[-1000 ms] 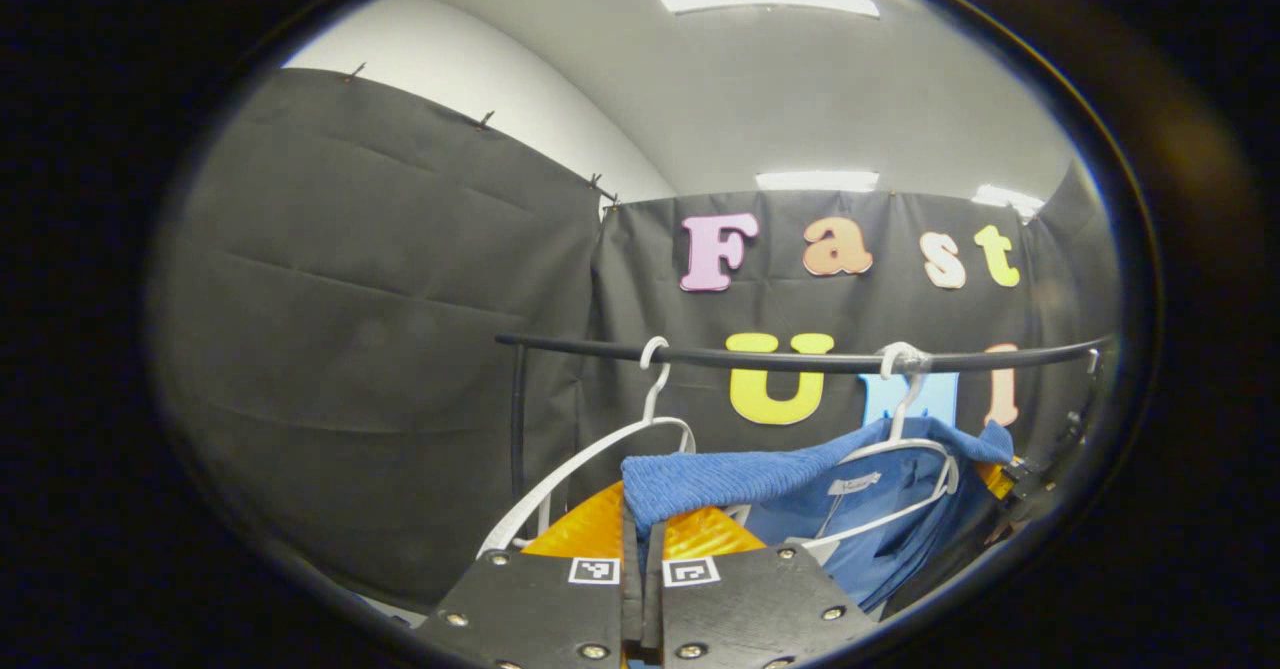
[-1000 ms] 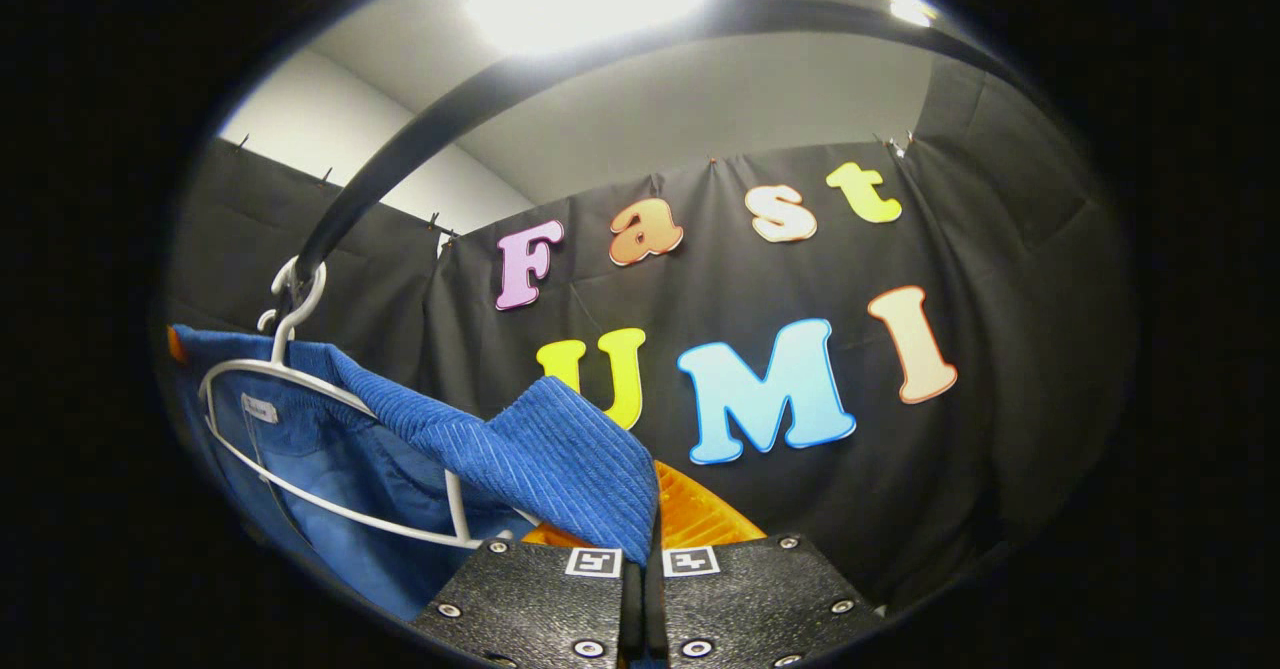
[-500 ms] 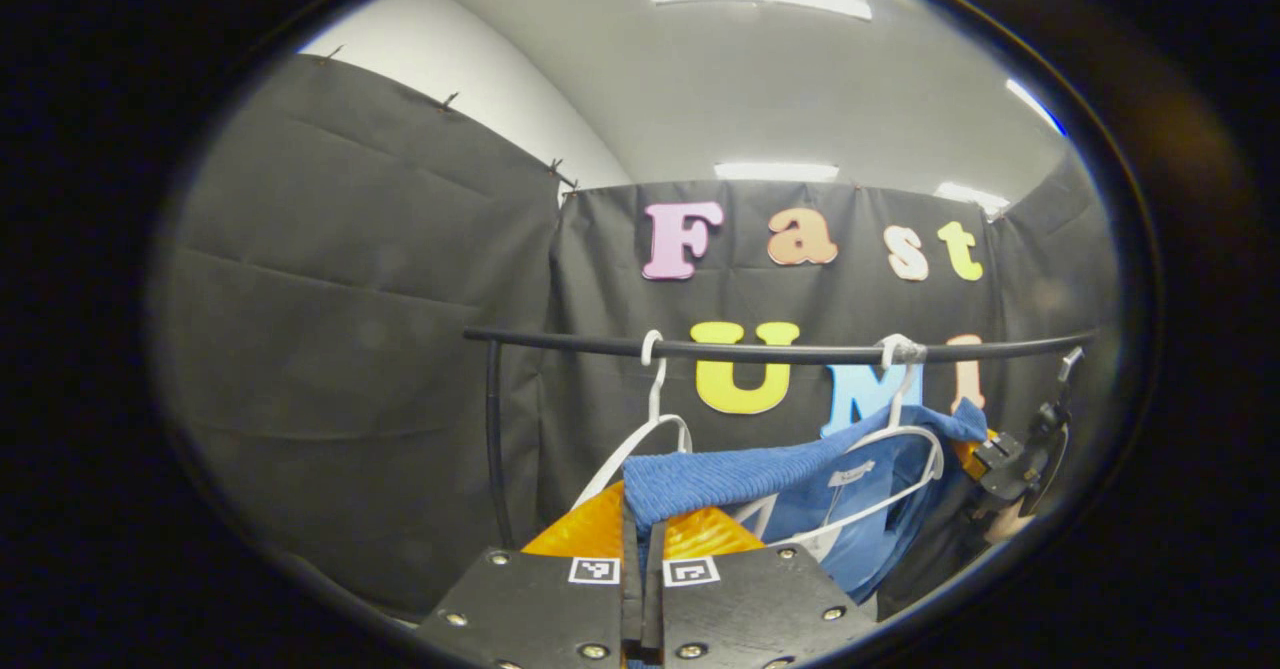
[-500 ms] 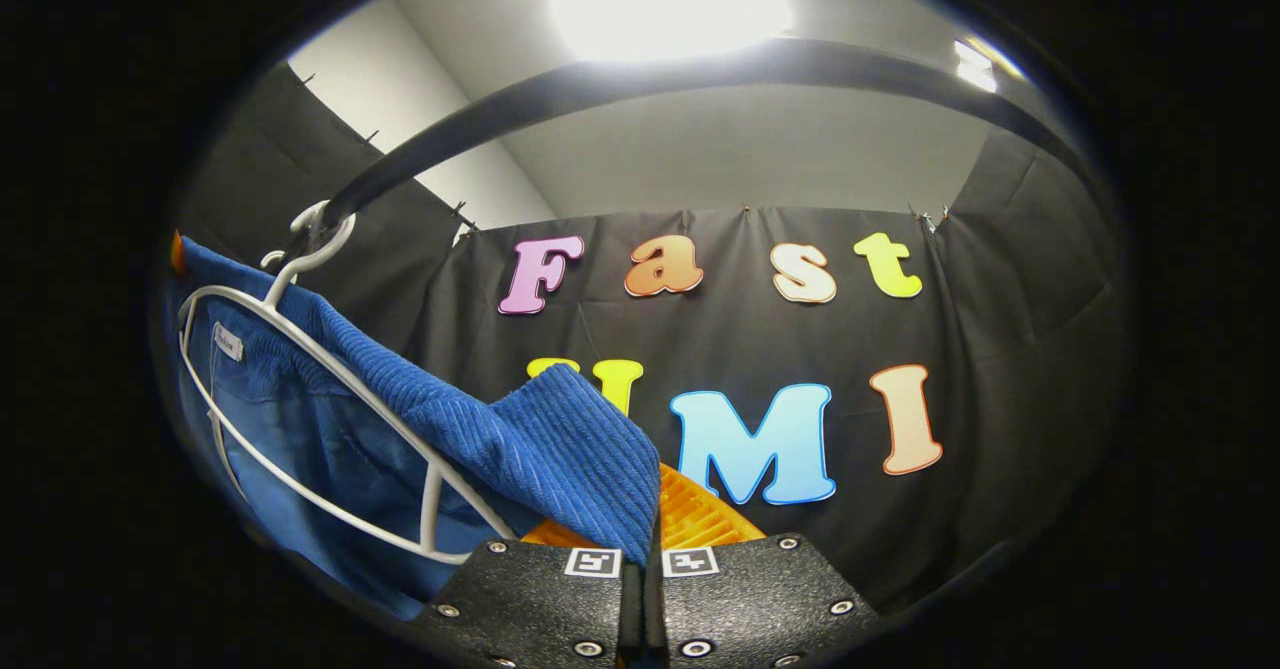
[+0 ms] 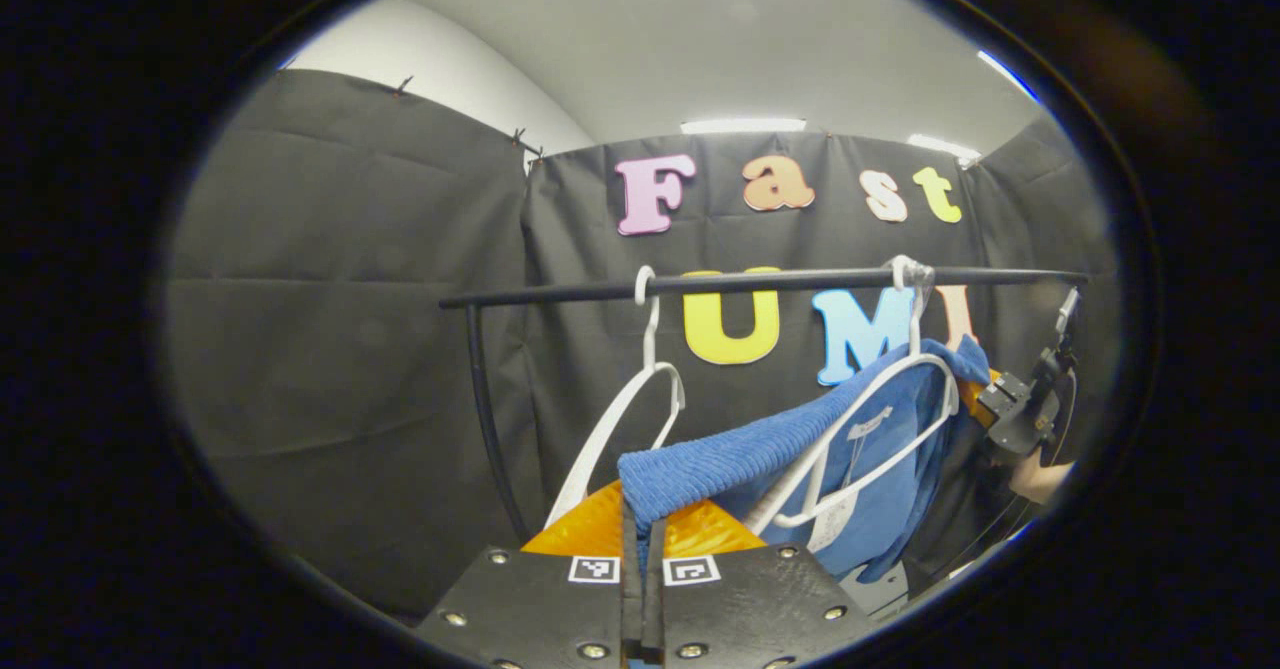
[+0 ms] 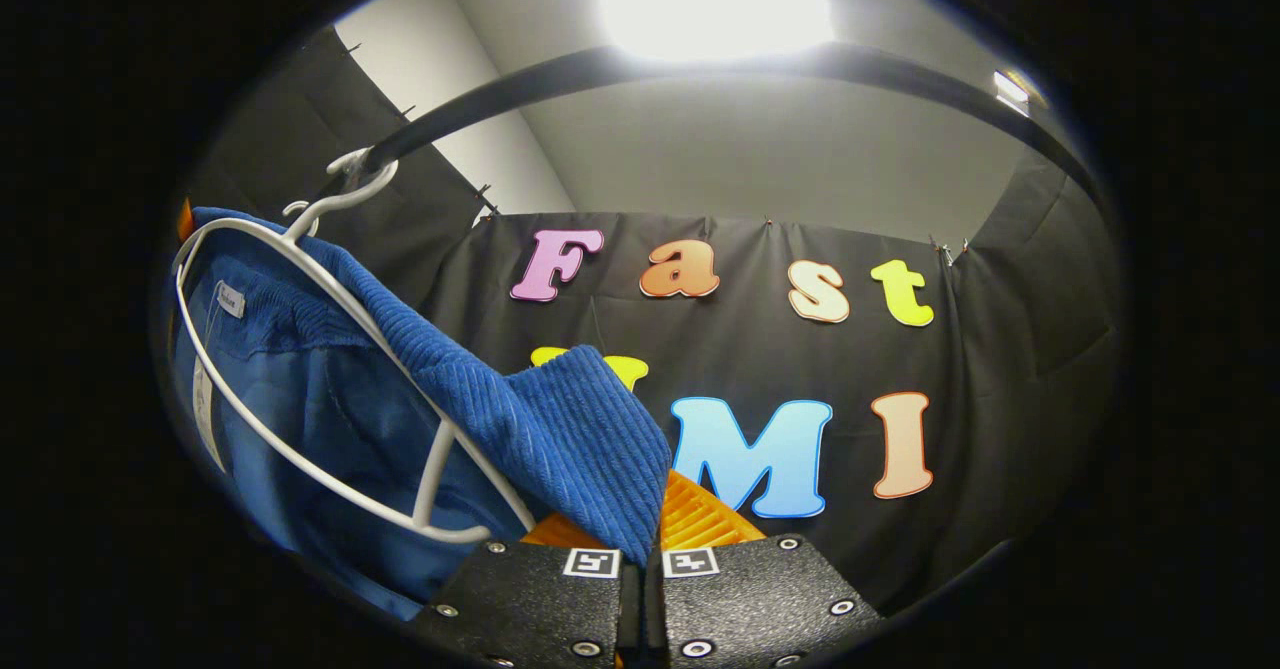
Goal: Grasp the clothes on the hanger with both hands and then place them into the laundry hamper below.
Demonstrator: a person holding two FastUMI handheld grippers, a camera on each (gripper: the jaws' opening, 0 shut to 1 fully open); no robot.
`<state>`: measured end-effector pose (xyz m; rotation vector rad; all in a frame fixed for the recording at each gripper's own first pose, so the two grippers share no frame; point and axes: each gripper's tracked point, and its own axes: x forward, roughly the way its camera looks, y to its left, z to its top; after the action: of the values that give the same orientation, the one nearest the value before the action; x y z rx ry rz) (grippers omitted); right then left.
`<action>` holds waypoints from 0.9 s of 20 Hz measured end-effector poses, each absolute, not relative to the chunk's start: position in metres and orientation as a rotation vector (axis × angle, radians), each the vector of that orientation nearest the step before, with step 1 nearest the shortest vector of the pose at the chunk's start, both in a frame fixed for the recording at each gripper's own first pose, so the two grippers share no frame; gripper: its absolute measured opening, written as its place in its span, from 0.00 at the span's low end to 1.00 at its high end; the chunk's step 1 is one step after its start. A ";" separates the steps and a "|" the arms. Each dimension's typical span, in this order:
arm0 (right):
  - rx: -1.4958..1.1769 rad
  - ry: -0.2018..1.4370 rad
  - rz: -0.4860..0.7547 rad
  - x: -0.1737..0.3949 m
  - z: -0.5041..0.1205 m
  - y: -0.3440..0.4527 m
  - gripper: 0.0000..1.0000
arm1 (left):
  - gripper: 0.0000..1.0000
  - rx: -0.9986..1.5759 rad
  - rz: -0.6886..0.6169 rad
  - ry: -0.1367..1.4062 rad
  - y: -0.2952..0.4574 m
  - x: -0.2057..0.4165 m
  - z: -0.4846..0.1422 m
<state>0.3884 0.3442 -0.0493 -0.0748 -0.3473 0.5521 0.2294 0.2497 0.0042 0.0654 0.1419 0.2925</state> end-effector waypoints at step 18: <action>-0.287 -0.356 0.562 0.380 -0.092 0.351 0.02 | 0.00 -0.196 0.259 0.183 0.225 0.229 -0.090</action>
<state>0.3796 0.3511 -0.0924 -0.2873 -0.3558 0.5620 0.2287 0.2249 -0.0905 -0.1962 0.1828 0.2589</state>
